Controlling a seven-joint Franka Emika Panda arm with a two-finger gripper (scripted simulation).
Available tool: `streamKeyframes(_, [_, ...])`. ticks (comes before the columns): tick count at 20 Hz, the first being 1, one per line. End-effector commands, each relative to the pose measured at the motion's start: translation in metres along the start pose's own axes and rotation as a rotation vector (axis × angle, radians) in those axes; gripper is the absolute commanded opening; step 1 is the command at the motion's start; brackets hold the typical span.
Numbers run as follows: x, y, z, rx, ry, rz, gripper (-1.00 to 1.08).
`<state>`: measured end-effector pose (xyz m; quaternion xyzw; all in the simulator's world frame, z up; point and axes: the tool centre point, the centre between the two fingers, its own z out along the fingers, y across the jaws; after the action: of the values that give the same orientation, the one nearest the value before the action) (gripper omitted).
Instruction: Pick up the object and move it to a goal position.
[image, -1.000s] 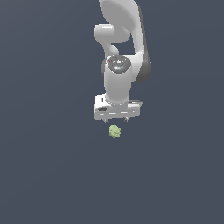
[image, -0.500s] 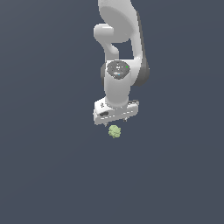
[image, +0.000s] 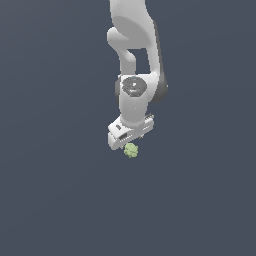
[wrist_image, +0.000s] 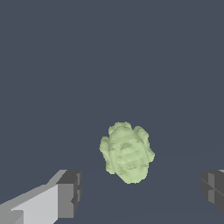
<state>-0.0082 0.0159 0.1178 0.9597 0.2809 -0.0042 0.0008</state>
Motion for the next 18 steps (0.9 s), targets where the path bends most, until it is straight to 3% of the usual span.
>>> streamKeyframes(1, [-0.001,0.000,0.006,-0.001,0.001,-0.071,1.00])
streamKeyframes(10, [-0.002,-0.001,0.019,-0.002,0.006,-0.249,1.00])
streamKeyframes(18, [-0.003,-0.002,0.023,-0.002,0.008,-0.307,1.00])
